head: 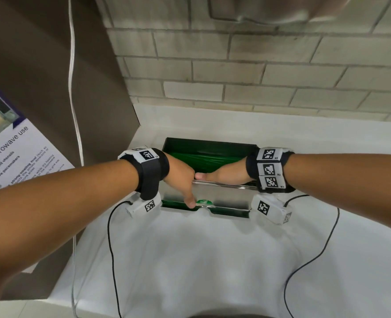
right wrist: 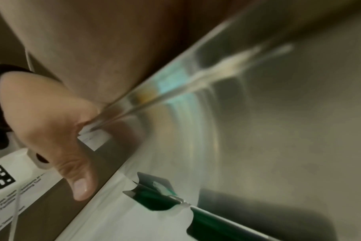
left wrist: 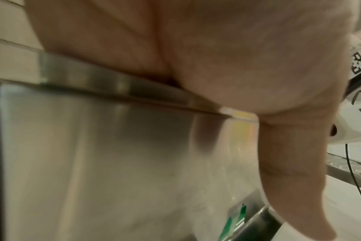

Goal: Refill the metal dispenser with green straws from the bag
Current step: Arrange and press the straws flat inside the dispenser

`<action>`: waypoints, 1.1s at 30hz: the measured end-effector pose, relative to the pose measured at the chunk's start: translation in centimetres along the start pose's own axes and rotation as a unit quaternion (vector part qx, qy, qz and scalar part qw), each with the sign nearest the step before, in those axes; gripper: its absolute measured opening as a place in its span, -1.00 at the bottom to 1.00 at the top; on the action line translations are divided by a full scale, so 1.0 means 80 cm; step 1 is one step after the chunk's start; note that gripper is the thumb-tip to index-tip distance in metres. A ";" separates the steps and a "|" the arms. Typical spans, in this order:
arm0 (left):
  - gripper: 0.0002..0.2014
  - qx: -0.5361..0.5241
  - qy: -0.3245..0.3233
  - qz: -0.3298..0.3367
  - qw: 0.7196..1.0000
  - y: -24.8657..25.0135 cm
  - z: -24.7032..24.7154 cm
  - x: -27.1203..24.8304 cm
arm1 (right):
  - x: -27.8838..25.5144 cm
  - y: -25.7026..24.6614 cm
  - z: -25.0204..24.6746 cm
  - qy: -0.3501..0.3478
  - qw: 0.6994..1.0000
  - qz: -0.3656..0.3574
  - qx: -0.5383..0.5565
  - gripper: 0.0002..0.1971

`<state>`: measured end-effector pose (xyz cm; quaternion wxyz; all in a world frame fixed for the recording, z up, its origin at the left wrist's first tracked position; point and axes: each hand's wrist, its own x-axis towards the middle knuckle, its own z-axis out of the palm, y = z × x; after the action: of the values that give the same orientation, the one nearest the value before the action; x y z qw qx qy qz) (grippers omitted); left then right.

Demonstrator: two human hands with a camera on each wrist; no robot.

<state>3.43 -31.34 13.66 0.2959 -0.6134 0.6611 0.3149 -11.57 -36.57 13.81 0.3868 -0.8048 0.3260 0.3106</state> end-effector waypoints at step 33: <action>0.27 0.172 0.566 -0.022 0.806 -0.035 0.165 0.011 | -0.015 -0.024 -0.012 -0.018 0.996 0.077 -0.049 -0.45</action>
<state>6.26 -21.74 4.58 -0.0236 -0.6362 0.7409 -0.2138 -10.60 -36.06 16.01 0.3275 -0.7894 0.3649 0.3693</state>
